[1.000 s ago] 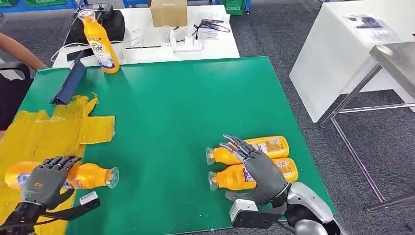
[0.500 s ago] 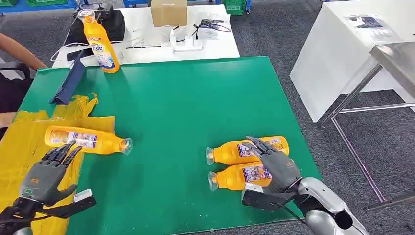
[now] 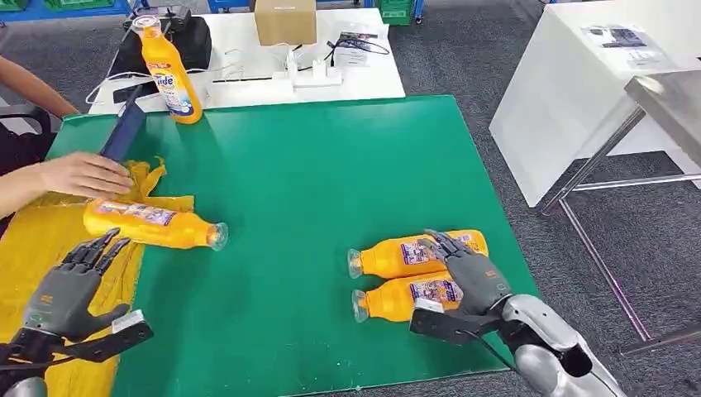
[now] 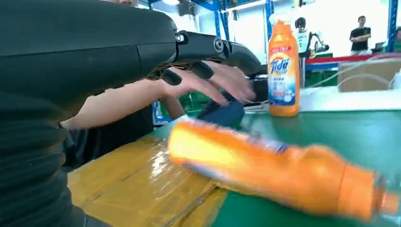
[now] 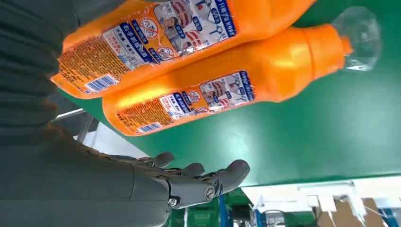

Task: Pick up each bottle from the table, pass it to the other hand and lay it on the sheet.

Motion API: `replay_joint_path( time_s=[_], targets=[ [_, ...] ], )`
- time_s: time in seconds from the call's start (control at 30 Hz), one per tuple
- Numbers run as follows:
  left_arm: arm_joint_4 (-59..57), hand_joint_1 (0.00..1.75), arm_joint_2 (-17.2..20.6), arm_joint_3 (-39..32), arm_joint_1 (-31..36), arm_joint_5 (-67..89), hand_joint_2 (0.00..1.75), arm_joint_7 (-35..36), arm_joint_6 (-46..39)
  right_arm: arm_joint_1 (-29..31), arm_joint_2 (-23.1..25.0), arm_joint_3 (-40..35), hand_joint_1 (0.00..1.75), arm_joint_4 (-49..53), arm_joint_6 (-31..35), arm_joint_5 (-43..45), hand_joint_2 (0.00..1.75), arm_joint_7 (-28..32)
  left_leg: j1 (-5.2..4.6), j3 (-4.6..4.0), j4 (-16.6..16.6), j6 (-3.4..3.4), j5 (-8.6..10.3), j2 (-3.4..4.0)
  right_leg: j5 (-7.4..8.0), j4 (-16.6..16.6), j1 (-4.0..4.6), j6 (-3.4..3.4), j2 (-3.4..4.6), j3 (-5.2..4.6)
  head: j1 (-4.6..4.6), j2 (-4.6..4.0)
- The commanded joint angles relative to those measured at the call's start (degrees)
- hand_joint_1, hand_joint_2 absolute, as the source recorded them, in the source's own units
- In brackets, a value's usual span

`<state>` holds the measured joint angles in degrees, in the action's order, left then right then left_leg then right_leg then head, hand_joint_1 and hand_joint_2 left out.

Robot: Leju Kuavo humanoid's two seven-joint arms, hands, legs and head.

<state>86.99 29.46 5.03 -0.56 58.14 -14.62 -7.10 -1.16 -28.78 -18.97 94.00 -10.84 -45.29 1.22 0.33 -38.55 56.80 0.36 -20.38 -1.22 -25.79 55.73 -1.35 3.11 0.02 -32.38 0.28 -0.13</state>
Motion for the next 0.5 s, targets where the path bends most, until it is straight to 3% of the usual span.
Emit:
replay_joint_path(
  time_s=[0.03, 0.27, 0.5],
  targets=[
    [-0.3, 0.0, -2.8, -0.7, 2.8, -0.5, 1.75, -0.2, 0.7, 4.7, 2.6, -2.9, 0.0, -8.5, -0.9, -0.2, 1.75, -0.1, 0.09, 0.35, 0.0, -0.02, -0.12, 0.11, -0.07, -0.1, 0.13, -0.17, 0.01, 0.42, 0.0, 0.0],
    [-1.8, 0.0, -2.1, 0.3, 4.3, -1.1, 1.75, -0.4, 0.9, 5.2, -0.5, -6.0, 0.0, -10.9, -3.3, 0.6, 1.75, -0.7, 0.03, 0.19, 0.0, 0.0, -0.03, 0.03, -0.03, -0.1, 0.06, -0.09, -0.04, 0.24, -0.02, 0.0],
    [-1.9, 0.0, -2.1, 0.3, 4.3, -1.1, 1.75, -0.4, 0.9, 5.1, -0.6, -5.9, 0.0, -10.9, -3.2, 0.6, 1.75, -0.7, 0.05, 0.26, 0.0, -0.01, -0.08, 0.08, -0.05, -0.1, 0.08, -0.13, -0.01, 0.32, -0.02, 0.0]
  ],
)
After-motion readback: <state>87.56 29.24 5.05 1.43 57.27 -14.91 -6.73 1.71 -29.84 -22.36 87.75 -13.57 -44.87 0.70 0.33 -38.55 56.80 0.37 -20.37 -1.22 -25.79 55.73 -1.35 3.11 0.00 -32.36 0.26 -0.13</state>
